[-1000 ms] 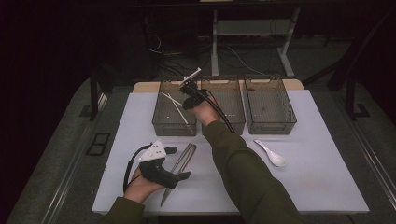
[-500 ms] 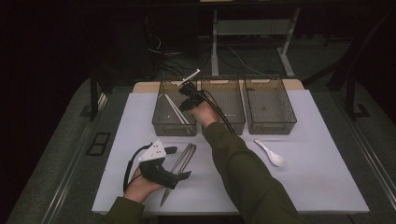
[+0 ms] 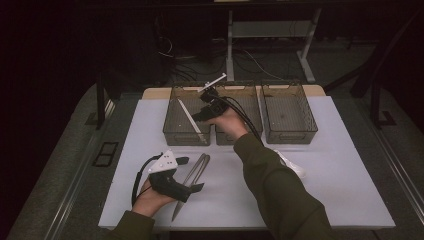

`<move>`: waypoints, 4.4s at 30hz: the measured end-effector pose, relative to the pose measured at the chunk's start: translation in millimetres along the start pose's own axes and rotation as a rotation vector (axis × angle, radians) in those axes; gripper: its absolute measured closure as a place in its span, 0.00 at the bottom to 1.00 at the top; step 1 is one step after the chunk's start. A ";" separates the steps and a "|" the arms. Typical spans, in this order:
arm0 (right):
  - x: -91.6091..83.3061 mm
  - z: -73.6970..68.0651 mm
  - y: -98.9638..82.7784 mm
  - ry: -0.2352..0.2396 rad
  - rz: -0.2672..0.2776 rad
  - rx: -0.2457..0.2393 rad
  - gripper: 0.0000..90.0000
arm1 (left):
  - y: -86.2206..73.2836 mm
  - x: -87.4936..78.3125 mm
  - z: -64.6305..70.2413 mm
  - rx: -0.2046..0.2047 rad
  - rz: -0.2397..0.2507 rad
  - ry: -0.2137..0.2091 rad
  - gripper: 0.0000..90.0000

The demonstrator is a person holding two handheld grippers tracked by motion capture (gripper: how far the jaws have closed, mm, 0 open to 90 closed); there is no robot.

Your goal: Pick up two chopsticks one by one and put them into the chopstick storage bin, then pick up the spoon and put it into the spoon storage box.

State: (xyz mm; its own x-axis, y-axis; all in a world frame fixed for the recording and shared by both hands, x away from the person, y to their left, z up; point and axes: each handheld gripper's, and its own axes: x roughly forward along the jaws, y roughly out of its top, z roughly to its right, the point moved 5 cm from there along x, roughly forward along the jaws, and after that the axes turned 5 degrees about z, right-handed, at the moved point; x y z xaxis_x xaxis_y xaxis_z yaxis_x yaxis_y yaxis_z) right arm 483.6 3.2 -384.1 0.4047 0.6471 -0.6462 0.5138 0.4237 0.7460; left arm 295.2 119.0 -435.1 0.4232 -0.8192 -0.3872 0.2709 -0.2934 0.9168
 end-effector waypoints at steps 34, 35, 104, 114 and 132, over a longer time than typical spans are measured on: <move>-111.3 2.8 -83.9 0.110 0.145 -0.059 0.41 | -1.3 3.0 0.7 -0.001 -0.010 0.012 0.00; -114.0 2.4 -87.1 0.112 0.148 -0.059 0.41 | -1.3 2.9 0.7 -0.002 -0.010 0.013 0.00; -169.7 98.3 -224.7 -0.178 0.061 0.107 0.90 | -1.9 1.7 -1.2 0.006 -0.024 0.021 0.00; -148.4 109.5 -228.4 -0.179 -0.015 0.115 1.00 | -2.2 3.2 -1.1 0.006 -0.022 0.023 0.00; -140.1 100.3 -228.3 -0.132 -0.063 0.088 1.00 | -1.7 1.7 -1.0 0.003 -0.019 0.022 0.00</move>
State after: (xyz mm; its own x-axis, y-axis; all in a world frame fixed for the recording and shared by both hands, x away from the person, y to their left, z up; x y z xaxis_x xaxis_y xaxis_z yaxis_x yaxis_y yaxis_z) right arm 385.5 -247.8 -480.0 0.4625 0.5296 -0.7111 0.6033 0.3998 0.6901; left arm 296.4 118.5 -437.4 0.4366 -0.8024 -0.4070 0.2764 -0.3109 0.9094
